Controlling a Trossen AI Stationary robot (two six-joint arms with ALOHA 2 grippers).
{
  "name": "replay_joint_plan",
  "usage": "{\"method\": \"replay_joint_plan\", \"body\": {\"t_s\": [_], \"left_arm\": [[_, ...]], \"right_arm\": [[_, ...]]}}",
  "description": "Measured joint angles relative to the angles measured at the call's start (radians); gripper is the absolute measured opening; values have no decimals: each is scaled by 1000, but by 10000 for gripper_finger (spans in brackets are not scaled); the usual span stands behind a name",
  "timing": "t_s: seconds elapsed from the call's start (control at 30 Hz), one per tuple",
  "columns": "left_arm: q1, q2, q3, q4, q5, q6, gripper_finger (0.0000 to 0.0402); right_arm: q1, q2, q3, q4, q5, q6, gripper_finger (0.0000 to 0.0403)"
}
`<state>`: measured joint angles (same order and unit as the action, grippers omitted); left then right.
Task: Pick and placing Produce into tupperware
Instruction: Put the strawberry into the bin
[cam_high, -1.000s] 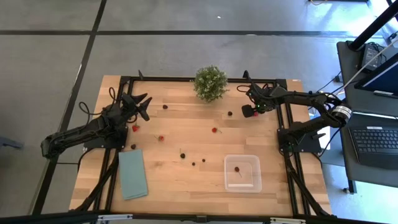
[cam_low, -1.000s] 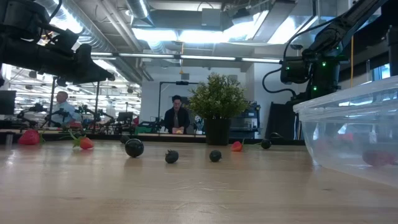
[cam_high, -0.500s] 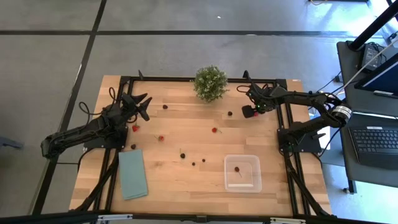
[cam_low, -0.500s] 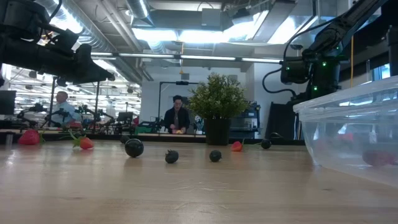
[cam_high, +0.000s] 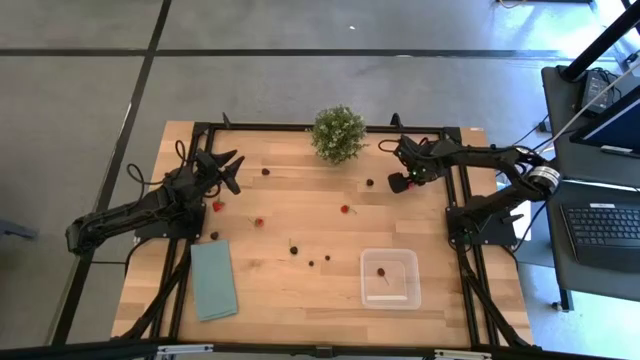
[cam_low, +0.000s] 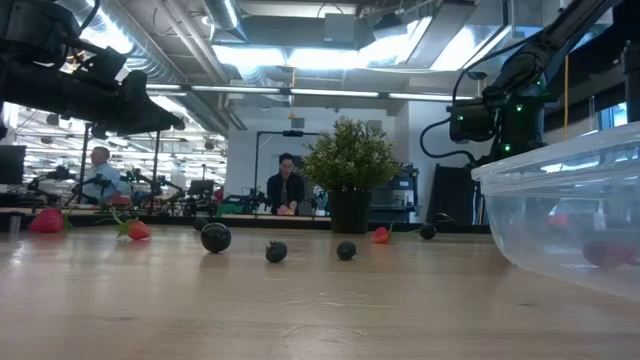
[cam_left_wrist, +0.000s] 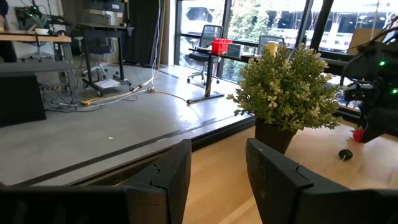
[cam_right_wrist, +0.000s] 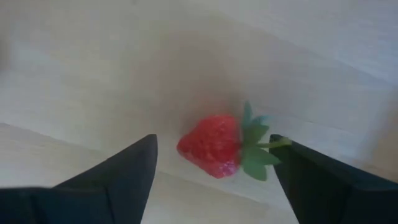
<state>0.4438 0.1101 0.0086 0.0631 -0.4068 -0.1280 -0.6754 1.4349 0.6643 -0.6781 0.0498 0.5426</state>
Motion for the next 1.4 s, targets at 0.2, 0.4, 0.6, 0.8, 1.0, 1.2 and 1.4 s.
{"method": "replay_joint_plan", "body": {"t_s": [0.2, 0.4, 0.6, 0.8, 1.0, 1.2, 1.4], "left_arm": [[0, 0, 0, 0, 0, 0, 145], [0, 0, 0, 0, 0, 0, 145], [0, 0, 0, 0, 0, 0, 145], [0, 0, 0, 0, 0, 0, 145], [0, 0, 0, 0, 0, 0, 145], [0, 0, 0, 0, 0, 0, 145], [0, 0, 0, 0, 0, 0, 145]], "right_arm": [[0, 43, 2, 38, -1, 1, 308], [0, 52, 5, 15, -2, 1, 276], [0, 53, 4, 12, -3, 2, 237], [0, 53, 3, 11, -3, 2, 207], [0, 54, 2, 11, -2, -3, 180], [0, 54, 2, 10, -2, -18, 145], [0, 55, 2, 10, -2, -24, 141]]}}
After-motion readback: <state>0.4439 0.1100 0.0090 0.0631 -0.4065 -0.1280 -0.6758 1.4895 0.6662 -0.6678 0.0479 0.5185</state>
